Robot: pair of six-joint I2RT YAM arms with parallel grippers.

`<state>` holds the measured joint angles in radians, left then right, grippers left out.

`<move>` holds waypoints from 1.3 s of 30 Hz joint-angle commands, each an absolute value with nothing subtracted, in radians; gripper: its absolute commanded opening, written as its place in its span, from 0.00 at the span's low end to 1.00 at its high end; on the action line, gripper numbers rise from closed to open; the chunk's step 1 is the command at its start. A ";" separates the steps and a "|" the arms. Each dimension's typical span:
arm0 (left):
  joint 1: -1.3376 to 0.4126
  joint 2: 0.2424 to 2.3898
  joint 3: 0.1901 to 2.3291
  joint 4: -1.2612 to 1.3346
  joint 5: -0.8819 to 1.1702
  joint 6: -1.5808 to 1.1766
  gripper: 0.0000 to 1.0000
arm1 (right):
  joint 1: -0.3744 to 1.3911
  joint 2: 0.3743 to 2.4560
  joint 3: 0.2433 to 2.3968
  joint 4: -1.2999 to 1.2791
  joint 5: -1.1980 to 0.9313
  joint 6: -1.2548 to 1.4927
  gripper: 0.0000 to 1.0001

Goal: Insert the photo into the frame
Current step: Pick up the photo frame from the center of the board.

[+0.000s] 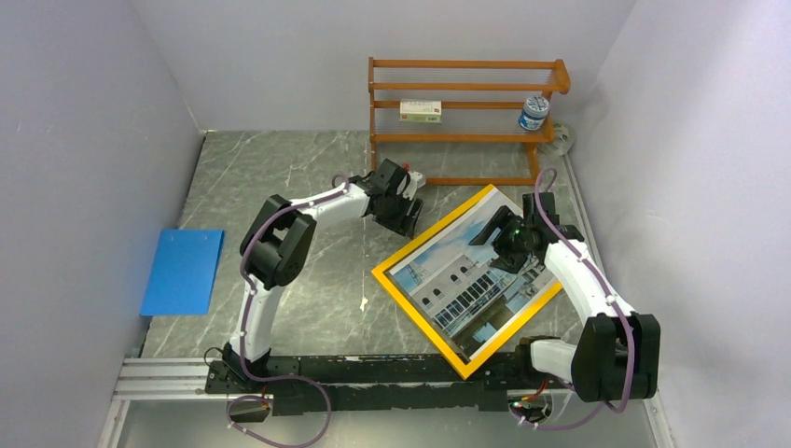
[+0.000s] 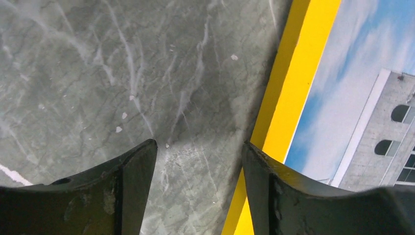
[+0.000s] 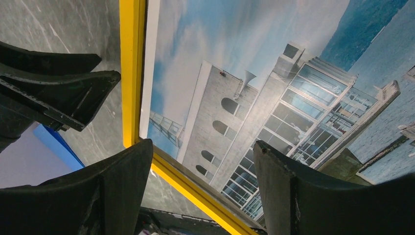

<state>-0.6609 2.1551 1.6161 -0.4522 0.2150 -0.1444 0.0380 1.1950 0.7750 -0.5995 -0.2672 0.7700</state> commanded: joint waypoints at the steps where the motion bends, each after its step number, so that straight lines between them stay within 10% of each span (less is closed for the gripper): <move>1: -0.664 2.059 1.572 -0.357 0.156 -0.225 0.72 | 0.035 1.193 0.760 -0.569 -0.255 0.769 0.79; 12: -0.665 2.057 1.527 -0.304 0.391 -0.220 0.84 | 0.035 1.182 0.736 -0.572 -0.252 0.764 0.79; 26: -0.738 2.149 1.580 -0.397 0.236 -0.147 0.65 | 0.036 1.171 0.710 -0.569 -0.240 0.760 0.79; 39: -0.746 2.130 1.739 -0.539 0.175 -0.099 0.03 | 0.035 1.142 0.726 -0.591 -0.240 0.771 0.79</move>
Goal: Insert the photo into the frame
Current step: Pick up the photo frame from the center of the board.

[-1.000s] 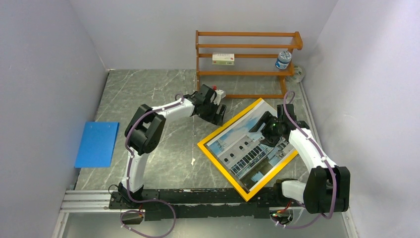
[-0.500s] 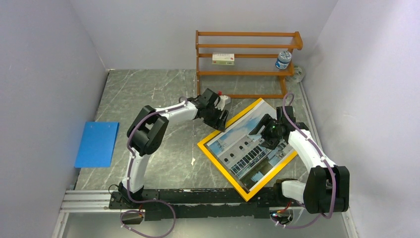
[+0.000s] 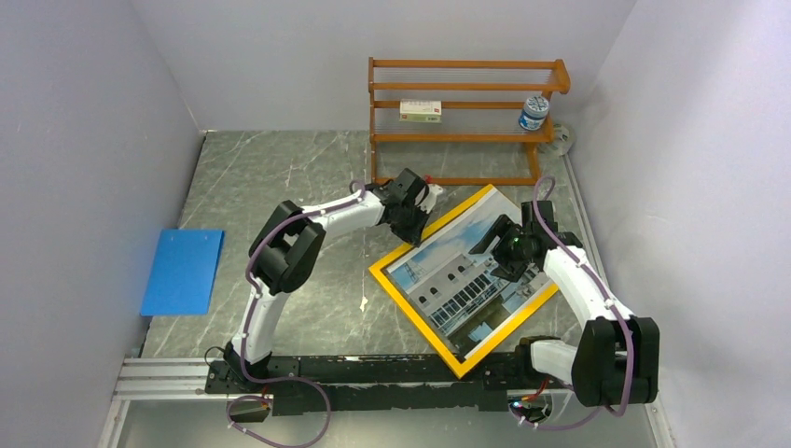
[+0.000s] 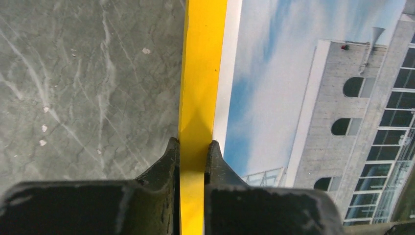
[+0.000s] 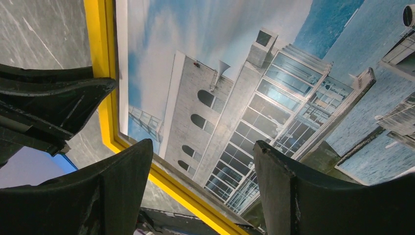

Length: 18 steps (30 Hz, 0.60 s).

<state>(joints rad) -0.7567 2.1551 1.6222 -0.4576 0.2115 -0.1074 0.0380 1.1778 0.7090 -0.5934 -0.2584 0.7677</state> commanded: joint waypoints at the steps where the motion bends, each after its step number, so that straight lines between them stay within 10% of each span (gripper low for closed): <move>1: -0.746 2.128 1.772 -0.569 0.195 -0.090 0.03 | 0.035 1.137 0.731 -0.598 -0.239 0.774 0.79; 18: -0.745 2.032 1.901 -0.735 0.286 -0.065 0.03 | 0.035 1.136 0.849 -0.615 -0.269 0.899 0.80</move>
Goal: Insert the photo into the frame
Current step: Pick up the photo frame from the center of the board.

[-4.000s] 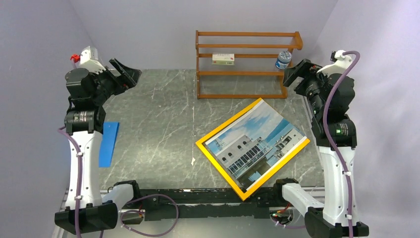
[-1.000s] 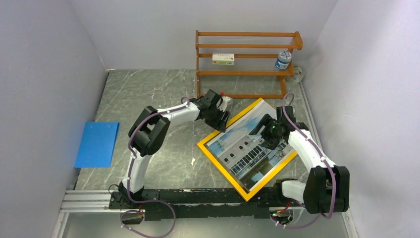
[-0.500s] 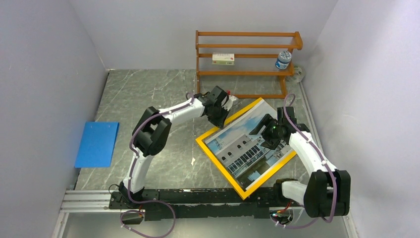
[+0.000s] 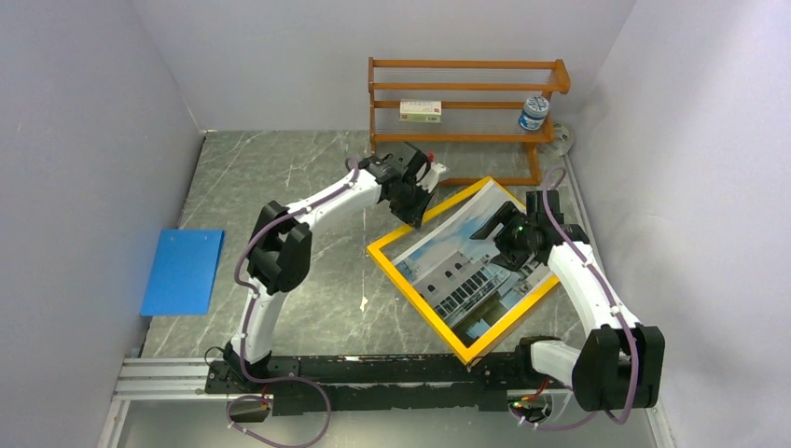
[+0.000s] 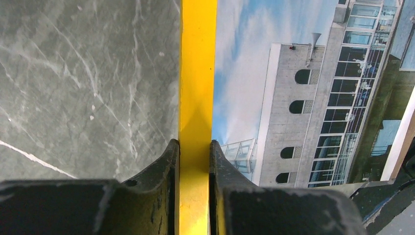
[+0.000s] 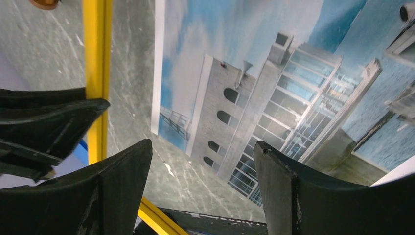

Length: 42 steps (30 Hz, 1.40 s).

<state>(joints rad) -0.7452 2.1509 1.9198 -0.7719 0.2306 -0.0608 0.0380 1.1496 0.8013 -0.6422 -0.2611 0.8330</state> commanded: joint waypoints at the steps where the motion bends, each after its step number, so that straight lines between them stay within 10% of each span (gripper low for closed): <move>1: -0.744 2.025 1.893 -0.732 0.284 -0.064 0.03 | 0.035 1.139 0.851 -0.599 -0.278 0.907 0.82; 26: -0.739 1.826 1.550 -0.318 0.297 -0.147 0.03 | 0.175 1.562 0.962 -0.005 -0.245 1.240 0.92; 42: -0.737 1.769 1.452 -0.280 0.359 -0.195 0.03 | 0.201 1.481 0.915 0.162 -0.119 1.179 0.22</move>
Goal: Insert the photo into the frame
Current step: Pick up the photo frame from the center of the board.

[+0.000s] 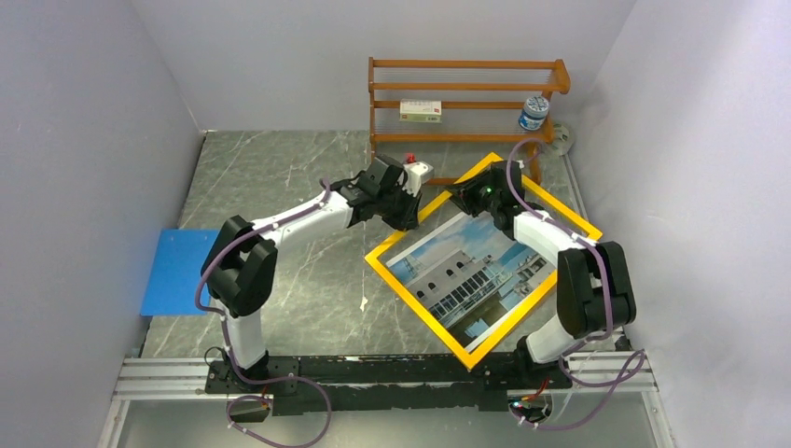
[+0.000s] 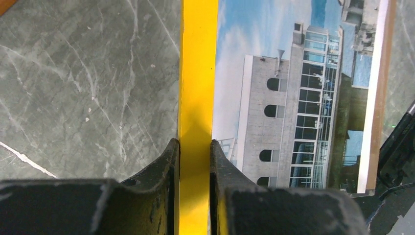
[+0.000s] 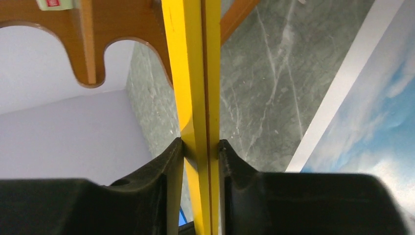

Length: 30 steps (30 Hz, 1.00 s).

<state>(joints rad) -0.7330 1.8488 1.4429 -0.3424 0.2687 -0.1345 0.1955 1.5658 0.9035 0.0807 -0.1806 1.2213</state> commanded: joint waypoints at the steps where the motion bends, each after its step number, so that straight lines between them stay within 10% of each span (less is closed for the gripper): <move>1: -0.737 1.764 1.450 -0.283 0.351 -0.200 0.02 | 0.203 1.466 0.917 0.153 -0.108 1.168 0.19; 10: -0.704 1.718 1.455 -0.335 0.354 -0.256 0.73 | 0.241 1.278 0.927 0.051 -0.065 1.086 0.09; 30: -0.696 1.610 1.720 -0.654 0.745 -0.182 0.63 | 0.309 1.066 1.100 -0.103 -0.222 1.028 0.08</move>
